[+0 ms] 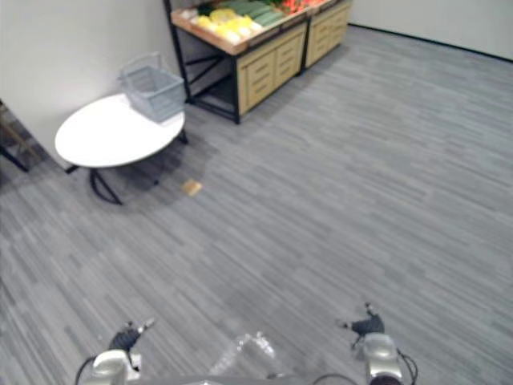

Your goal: Pick vegetable in the basket

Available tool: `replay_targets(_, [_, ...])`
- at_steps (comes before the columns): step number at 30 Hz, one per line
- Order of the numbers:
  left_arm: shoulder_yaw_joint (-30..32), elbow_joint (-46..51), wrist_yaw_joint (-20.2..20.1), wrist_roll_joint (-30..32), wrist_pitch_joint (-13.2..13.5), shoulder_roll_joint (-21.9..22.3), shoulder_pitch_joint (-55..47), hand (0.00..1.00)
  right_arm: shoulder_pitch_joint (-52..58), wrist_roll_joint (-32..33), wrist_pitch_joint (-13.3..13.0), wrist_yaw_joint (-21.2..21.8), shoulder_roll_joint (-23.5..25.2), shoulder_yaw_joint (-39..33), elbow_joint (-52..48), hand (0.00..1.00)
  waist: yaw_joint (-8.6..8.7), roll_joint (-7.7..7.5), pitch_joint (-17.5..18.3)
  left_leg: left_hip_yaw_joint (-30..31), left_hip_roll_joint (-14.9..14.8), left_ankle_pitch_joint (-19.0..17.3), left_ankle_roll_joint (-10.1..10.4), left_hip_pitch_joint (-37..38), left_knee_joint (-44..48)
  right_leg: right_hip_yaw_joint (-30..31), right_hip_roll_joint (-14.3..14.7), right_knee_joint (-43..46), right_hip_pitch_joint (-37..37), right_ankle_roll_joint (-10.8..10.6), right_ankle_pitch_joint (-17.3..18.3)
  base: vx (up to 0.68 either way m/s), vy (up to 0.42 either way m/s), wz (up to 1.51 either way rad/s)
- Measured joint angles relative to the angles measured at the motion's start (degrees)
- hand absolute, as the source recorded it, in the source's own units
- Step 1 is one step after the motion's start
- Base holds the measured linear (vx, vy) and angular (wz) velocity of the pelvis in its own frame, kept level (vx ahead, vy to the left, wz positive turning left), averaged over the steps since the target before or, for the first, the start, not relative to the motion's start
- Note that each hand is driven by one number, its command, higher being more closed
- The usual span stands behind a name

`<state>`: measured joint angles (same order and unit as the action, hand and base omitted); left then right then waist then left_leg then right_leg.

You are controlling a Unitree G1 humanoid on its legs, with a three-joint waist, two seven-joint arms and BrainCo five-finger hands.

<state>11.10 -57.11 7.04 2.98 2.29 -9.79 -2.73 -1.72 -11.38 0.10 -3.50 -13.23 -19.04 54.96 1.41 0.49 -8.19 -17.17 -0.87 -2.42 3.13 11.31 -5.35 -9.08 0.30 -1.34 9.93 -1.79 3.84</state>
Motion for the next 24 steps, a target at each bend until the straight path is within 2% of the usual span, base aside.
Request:
replay_targets(6, [-0.13,-0.02,-0.01,-0.01,0.00,0.20,-1.36,0.00,0.94,-2.23,0.35,0.50,0.19,2.19,0.00,0.00,0.06,0.18,-0.38,0.15,-0.25,-0.26,-0.29,0.08,-0.01,-0.10,0.29,-0.36,0.15,0.00,0.00,-0.08,-0.034,0.01])
replay_targets(24, [-0.35,-1.36,0.91,-0.59,-0.02,1.23,-1.34,0.00,-0.16,-1.90,0.84,0.24,1.70,3.39,2.30,0.00,0.06,0.61,-0.13,0.72,-0.47,-0.16,-0.31,-2.31,-0.07,-1.63,0.57,-0.70,-1.54,0.09,0.11,-0.01,-0.035,0.03])
